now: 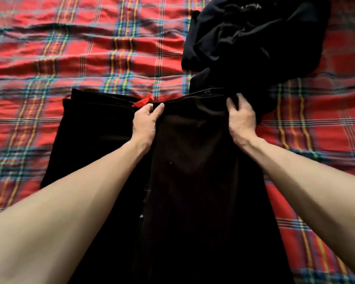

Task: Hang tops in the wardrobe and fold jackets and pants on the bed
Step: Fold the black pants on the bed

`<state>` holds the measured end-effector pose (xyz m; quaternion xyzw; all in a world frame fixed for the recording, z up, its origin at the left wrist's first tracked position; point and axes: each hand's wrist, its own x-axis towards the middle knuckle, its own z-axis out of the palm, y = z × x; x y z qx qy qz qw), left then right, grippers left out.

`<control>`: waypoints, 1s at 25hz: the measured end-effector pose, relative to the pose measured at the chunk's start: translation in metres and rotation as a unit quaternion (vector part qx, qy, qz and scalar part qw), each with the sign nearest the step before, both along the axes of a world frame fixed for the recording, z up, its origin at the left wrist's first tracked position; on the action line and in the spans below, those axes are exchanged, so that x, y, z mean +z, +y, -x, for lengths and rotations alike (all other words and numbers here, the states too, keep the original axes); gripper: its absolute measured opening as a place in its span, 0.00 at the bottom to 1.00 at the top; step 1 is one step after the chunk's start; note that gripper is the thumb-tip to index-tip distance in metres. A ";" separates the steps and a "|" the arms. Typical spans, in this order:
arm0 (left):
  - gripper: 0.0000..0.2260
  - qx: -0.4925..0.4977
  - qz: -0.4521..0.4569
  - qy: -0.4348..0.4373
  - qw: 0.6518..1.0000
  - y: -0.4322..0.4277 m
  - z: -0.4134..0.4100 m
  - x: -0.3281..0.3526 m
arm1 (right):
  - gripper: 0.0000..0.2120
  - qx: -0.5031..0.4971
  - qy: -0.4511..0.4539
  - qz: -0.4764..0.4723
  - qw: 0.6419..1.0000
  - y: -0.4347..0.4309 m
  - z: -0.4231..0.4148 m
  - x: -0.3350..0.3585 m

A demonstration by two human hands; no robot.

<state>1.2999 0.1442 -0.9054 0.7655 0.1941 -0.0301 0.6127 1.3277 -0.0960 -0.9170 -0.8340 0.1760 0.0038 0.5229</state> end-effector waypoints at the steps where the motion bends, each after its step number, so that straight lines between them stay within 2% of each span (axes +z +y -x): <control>1: 0.13 0.009 0.041 0.000 0.999 0.002 0.000 0.003 | 0.21 0.001 -0.017 -0.028 0.999 -0.001 -0.004 0.003; 4: 0.08 0.015 0.133 0.005 0.991 0.005 -0.001 0.008 | 0.18 0.012 -0.007 -0.143 0.990 -0.014 -0.013 0.015; 7: 0.11 0.026 0.077 0.013 0.997 0.007 -0.008 0.000 | 0.22 0.015 0.021 -0.152 0.988 -0.019 -0.023 0.014; 9: 0.13 0.027 -0.001 0.013 1.000 0.006 -0.015 -0.003 | 0.28 0.022 0.025 -0.126 0.991 -0.016 -0.025 0.016; 12: 0.12 0.025 -0.094 0.020 0.995 0.002 -0.010 0.019 | 0.27 0.061 0.010 -0.057 0.996 -0.011 0.003 0.038; 14: 0.22 0.016 -0.160 0.001 0.987 -0.009 0.025 0.052 | 0.30 0.052 -0.055 0.078 0.994 -0.010 0.062 0.059; 16: 0.29 -0.033 -0.300 -0.117 0.946 -0.025 0.098 0.075 | 0.31 0.096 -0.115 0.241 0.959 -0.013 0.154 0.069; 17: 0.30 -0.102 -0.364 -0.152 0.913 -0.035 0.151 0.080 | 0.29 0.150 -0.113 0.299 0.936 -0.015 0.206 0.068; 19: 0.32 -0.267 -0.479 -0.123 0.827 -0.046 0.251 0.064 | 0.28 0.254 -0.053 0.380 0.888 -0.026 0.281 0.055; 20: 0.32 -0.320 -0.524 -0.087 0.785 -0.044 0.282 0.048 | 0.28 0.273 -0.017 0.383 0.882 -0.031 0.299 0.050; 21: 0.33 -0.340 -0.554 -0.061 0.757 -0.041 0.297 0.033 | 0.27 0.258 0.005 0.356 0.898 -0.036 0.305 0.049; 22: 0.33 -0.337 -0.571 -0.040 0.747 -0.038 0.299 0.023 | 0.27 0.217 0.021 0.308 0.926 -0.039 0.301 0.051; 23: 0.33 -0.330 -0.576 -0.023 0.747 -0.039 0.293 0.020 | 0.29 0.164 0.037 0.250 0.953 -0.042 0.295 0.055; 25: 0.32 -0.315 -0.578 -0.036 0.752 -0.046 0.281 0.030 | 0.31 0.080 0.081 0.171 0.979 -0.050 0.282 0.065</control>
